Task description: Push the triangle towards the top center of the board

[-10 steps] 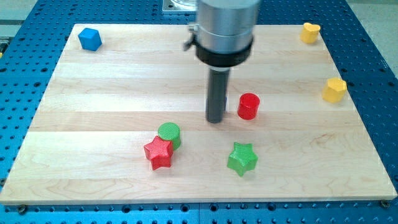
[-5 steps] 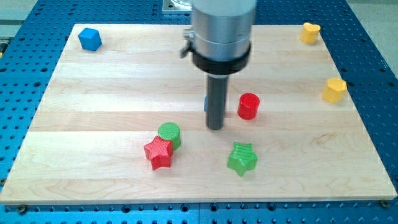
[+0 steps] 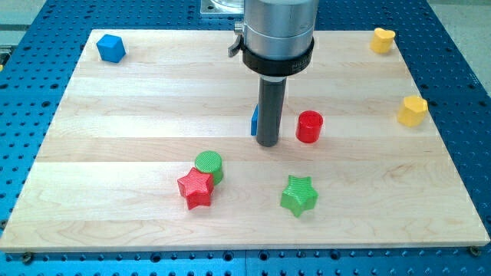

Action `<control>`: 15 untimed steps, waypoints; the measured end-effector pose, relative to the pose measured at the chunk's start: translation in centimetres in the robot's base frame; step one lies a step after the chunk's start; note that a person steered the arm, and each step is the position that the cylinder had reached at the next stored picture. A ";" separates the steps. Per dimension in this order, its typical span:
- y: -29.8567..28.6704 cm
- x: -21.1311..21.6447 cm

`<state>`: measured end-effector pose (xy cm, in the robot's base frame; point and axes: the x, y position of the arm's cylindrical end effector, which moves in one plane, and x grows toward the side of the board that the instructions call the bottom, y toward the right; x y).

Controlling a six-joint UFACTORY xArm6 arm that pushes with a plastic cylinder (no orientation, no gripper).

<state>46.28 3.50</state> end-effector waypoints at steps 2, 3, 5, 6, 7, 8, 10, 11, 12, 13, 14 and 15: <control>0.0 -9.2; -0.6 -14.7; 0.9 -15.6; 5.4 -12.0; 4.7 -8.3; -0.3 -7.3; -3.6 -7.3; -3.0 -10.1; -2.1 -15.8; -2.3 -16.5; -2.7 -16.5; -4.7 -13.8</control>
<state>32.51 -1.22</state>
